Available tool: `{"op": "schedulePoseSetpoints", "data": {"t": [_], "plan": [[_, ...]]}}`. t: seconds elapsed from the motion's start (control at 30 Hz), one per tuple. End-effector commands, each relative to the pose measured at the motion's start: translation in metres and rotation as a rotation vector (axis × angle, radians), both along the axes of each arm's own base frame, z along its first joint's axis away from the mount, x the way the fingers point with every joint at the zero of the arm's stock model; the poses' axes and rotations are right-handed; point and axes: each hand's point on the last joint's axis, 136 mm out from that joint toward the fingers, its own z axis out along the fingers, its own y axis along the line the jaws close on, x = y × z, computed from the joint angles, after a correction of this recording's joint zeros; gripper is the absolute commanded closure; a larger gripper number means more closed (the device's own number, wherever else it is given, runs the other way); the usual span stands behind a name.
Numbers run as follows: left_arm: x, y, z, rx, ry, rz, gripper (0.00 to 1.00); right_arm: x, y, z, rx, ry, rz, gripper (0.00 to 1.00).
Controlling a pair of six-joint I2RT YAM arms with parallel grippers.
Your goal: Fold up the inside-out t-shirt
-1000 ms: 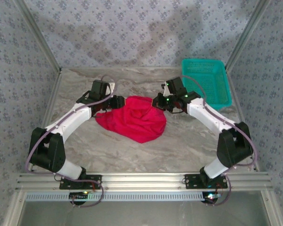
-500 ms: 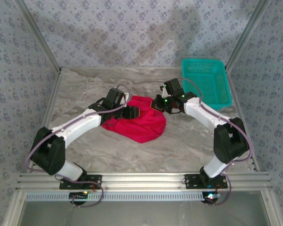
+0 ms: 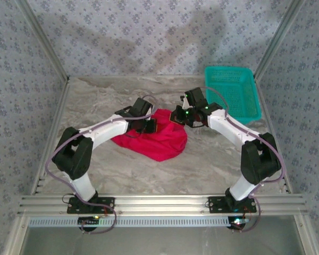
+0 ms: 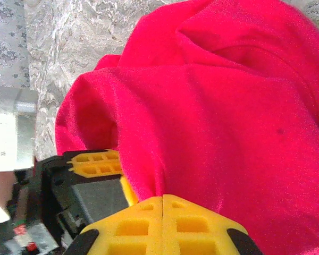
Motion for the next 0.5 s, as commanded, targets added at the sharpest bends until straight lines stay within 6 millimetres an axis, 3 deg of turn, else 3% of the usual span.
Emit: {"op": "schedulePoseSetpoints", "data": {"t": [0.0,0.13,0.23,0.3,0.33,0.47], "plan": [[0.018,0.011,0.077,-0.049,-0.121,0.014,1.0,0.0,-0.021,-0.009,-0.072,-0.01,-0.029,1.0],[0.03,0.034,0.195,-0.15,-0.323,0.043,1.0,-0.004,-0.052,-0.075,-0.252,0.077,-0.082,1.0],[0.027,0.048,0.255,-0.234,-0.458,0.072,1.0,-0.005,-0.052,-0.105,-0.299,0.138,-0.078,1.0],[0.023,0.052,0.265,-0.274,-0.493,0.088,1.0,-0.006,-0.044,-0.108,-0.289,0.141,-0.057,1.0],[0.022,0.051,0.26,-0.288,-0.491,0.09,1.0,-0.006,-0.039,-0.104,-0.28,0.131,-0.047,1.0],[0.019,0.046,0.209,-0.313,-0.395,0.102,1.0,-0.007,-0.033,-0.08,-0.275,0.097,-0.036,1.0]]}}
